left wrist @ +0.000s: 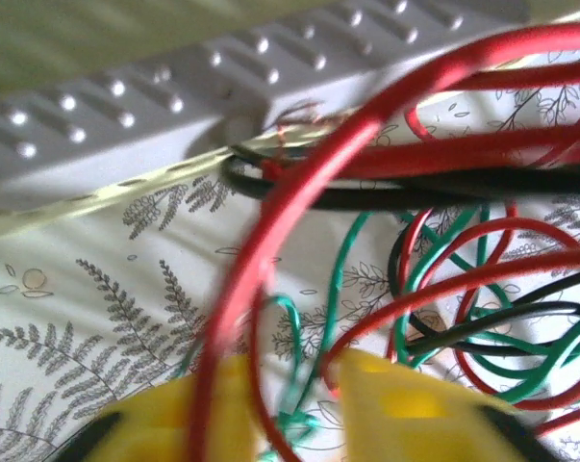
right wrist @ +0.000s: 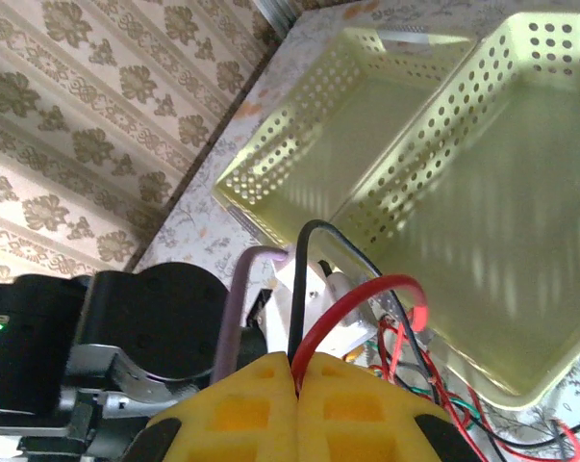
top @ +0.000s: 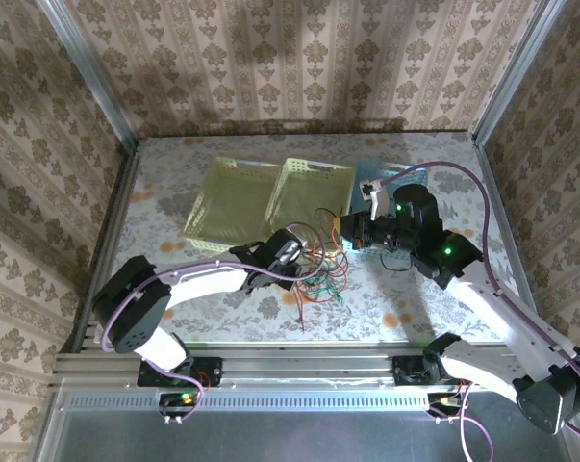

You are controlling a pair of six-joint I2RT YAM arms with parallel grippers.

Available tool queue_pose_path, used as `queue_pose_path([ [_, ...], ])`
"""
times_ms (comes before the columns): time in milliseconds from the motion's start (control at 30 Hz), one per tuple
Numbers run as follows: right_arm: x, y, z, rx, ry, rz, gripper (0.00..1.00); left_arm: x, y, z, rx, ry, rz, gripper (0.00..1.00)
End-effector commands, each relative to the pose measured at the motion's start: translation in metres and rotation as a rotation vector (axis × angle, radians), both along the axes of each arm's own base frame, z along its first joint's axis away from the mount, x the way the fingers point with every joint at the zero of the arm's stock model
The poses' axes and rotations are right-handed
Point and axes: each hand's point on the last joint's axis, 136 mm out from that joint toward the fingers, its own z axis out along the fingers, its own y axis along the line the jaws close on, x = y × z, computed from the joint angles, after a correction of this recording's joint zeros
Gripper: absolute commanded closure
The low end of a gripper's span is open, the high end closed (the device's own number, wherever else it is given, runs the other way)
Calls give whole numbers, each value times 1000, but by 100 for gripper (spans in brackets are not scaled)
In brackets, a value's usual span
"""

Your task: Untangle the cables

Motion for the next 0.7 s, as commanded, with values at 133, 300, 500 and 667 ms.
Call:
queue_pose_path([
  [133, 11, -28, 20, -22, -60, -164, 96, 6, 6, 14, 19, -46, 45, 100],
  [300, 23, -88, 27, -132, -113, -456, 96, 7, 29, 13, 82, -39, 138, 100],
  [500, 22, -139, 22, -180, -92, -667, 95, 5, 51, 11, 125, -24, 213, 100],
  [667, 18, -167, 18, -190, -73, -782, 95, 4, 56, 12, 125, -29, 230, 100],
])
